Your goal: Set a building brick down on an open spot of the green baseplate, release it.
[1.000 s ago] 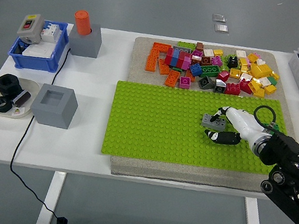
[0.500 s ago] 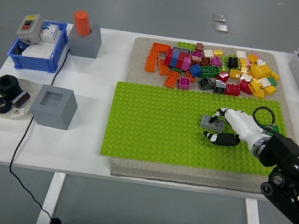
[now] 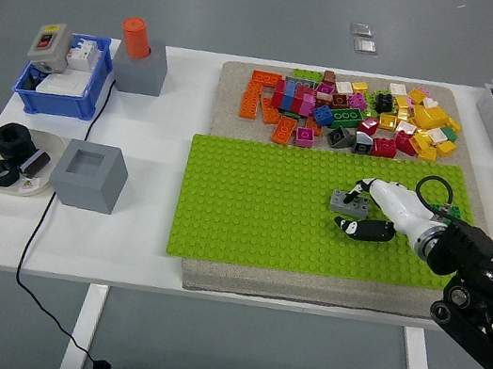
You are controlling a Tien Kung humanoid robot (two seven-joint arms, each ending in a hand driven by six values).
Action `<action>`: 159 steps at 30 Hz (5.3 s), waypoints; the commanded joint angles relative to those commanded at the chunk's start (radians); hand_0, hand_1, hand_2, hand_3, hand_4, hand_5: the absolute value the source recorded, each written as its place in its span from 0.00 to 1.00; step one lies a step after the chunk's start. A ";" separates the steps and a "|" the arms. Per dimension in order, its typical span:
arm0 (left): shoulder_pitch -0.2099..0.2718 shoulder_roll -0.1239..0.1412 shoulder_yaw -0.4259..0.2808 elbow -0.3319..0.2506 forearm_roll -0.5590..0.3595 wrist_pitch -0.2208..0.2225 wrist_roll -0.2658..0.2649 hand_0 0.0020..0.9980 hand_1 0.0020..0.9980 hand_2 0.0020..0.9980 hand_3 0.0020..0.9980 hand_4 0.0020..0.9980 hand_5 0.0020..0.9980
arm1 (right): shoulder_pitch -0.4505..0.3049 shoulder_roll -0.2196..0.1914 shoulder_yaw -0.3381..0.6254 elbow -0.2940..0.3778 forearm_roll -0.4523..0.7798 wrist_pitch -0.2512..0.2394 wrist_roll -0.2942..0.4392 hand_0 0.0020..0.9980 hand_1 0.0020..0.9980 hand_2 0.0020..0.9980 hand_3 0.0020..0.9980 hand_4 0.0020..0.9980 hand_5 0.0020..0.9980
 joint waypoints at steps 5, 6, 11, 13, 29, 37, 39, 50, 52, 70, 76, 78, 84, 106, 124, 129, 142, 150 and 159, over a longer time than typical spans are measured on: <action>0.000 0.000 0.000 0.000 0.001 0.000 -0.002 0.60 0.64 0.63 0.81 0.94 0.60 | -0.003 -0.005 0.002 0.003 0.000 0.000 0.000 1.00 0.91 0.92 0.65 0.71 0.47; 0.000 -0.001 0.000 0.000 0.000 0.000 -0.002 0.60 0.64 0.63 0.81 0.94 0.60 | -0.003 -0.006 0.002 0.004 -0.001 0.000 0.000 1.00 0.91 0.92 0.65 0.71 0.47; 0.000 -0.001 -0.002 0.000 0.002 0.000 -0.003 0.60 0.64 0.63 0.81 0.94 0.60 | -0.004 -0.008 0.001 0.012 -0.002 0.000 0.000 1.00 0.91 0.92 0.65 0.71 0.47; 0.000 -0.001 -0.002 0.000 0.002 0.000 -0.003 0.60 0.64 0.63 0.81 0.94 0.60 | -0.003 -0.008 -0.001 0.015 -0.001 -0.001 0.000 1.00 0.91 0.92 0.65 0.71 0.47; 0.000 0.000 -0.002 0.000 0.003 0.000 -0.004 0.60 0.64 0.63 0.81 0.94 0.60 | 0.002 0.000 -0.009 0.012 0.008 -0.004 0.002 1.00 0.91 0.91 0.65 0.70 0.47; 0.000 -0.001 -0.002 0.000 0.002 0.000 -0.004 0.60 0.64 0.63 0.81 0.94 0.60 | 0.004 0.001 0.004 0.016 0.012 -0.010 0.006 1.00 0.91 0.91 0.65 0.70 0.46; 0.000 -0.001 -0.003 0.000 0.003 0.000 -0.005 0.60 0.64 0.63 0.81 0.94 0.60 | 0.004 0.001 0.006 0.016 0.013 -0.010 0.006 1.00 0.91 0.91 0.65 0.70 0.46; 0.001 0.000 0.000 0.000 0.003 -0.002 -0.006 0.60 0.64 0.63 0.81 0.94 0.60 | 0.006 0.002 0.007 0.019 0.022 -0.013 0.008 1.00 0.91 0.91 0.65 0.69 0.45; 0.001 0.000 0.000 0.000 0.003 -0.002 -0.006 0.60 0.64 0.63 0.81 0.94 0.60 | 0.008 0.003 0.006 0.016 0.026 -0.014 0.009 1.00 0.91 0.91 0.65 0.69 0.45; -0.001 -0.001 0.001 0.000 0.002 -0.004 -0.009 0.60 0.64 0.63 0.81 0.94 0.60 | 0.009 0.021 0.019 -0.016 0.044 -0.019 0.019 1.00 0.90 0.91 0.65 0.69 0.44; -0.002 -0.001 0.002 0.000 0.001 -0.005 -0.010 0.60 0.64 0.63 0.81 0.94 0.60 | 0.011 0.018 0.024 -0.004 0.065 -0.018 0.019 1.00 0.90 0.91 0.65 0.69 0.43; -0.002 -0.001 0.002 0.000 0.001 -0.005 -0.011 0.60 0.64 0.63 0.81 0.94 0.60 | 0.012 0.018 0.026 -0.004 0.076 -0.019 0.020 1.00 0.90 0.90 0.65 0.69 0.43; -0.002 -0.001 0.004 0.000 0.000 -0.006 -0.011 0.60 0.64 0.63 0.81 0.94 0.60 | 0.013 0.021 0.029 -0.024 0.093 -0.020 0.024 1.00 0.90 0.90 0.65 0.69 0.43; -0.005 -0.004 0.013 0.000 -0.011 -0.011 -0.026 0.60 0.64 0.63 0.81 0.94 0.60 | 0.008 0.057 0.031 -0.104 0.107 -0.024 0.038 1.00 0.89 0.90 0.65 0.70 0.43; 0.004 -0.007 0.014 0.000 -0.026 -0.011 -0.031 0.60 0.64 0.63 0.80 0.94 0.60 | -0.025 0.019 0.106 -0.026 0.169 -0.028 0.048 1.00 0.89 0.90 0.65 0.70 0.42; 0.004 -0.009 0.013 0.000 -0.026 -0.011 -0.031 0.60 0.64 0.63 0.80 0.94 0.60 | -0.037 0.000 0.142 0.016 0.225 -0.025 0.059 1.00 0.89 0.88 0.65 0.70 0.42; 0.001 0.004 0.000 0.000 -0.008 -0.009 -0.027 0.60 0.64 0.63 0.80 0.94 0.60 | -0.055 -0.204 0.278 0.084 0.002 -0.096 0.039 0.96 0.77 0.64 0.88 0.81 0.18; -0.004 0.005 -0.005 0.000 -0.005 -0.008 -0.030 0.60 0.64 0.63 0.79 0.93 0.60 | -0.034 -0.280 0.218 0.088 -0.218 -0.076 0.018 1.00 0.88 0.87 0.62 0.82 0.06; -0.004 0.003 -0.015 0.000 0.004 -0.006 -0.029 0.60 0.64 0.63 0.79 0.93 0.59 | -0.021 -0.253 0.192 0.054 -0.336 -0.056 0.010 1.00 1.00 1.00 0.64 0.80 0.03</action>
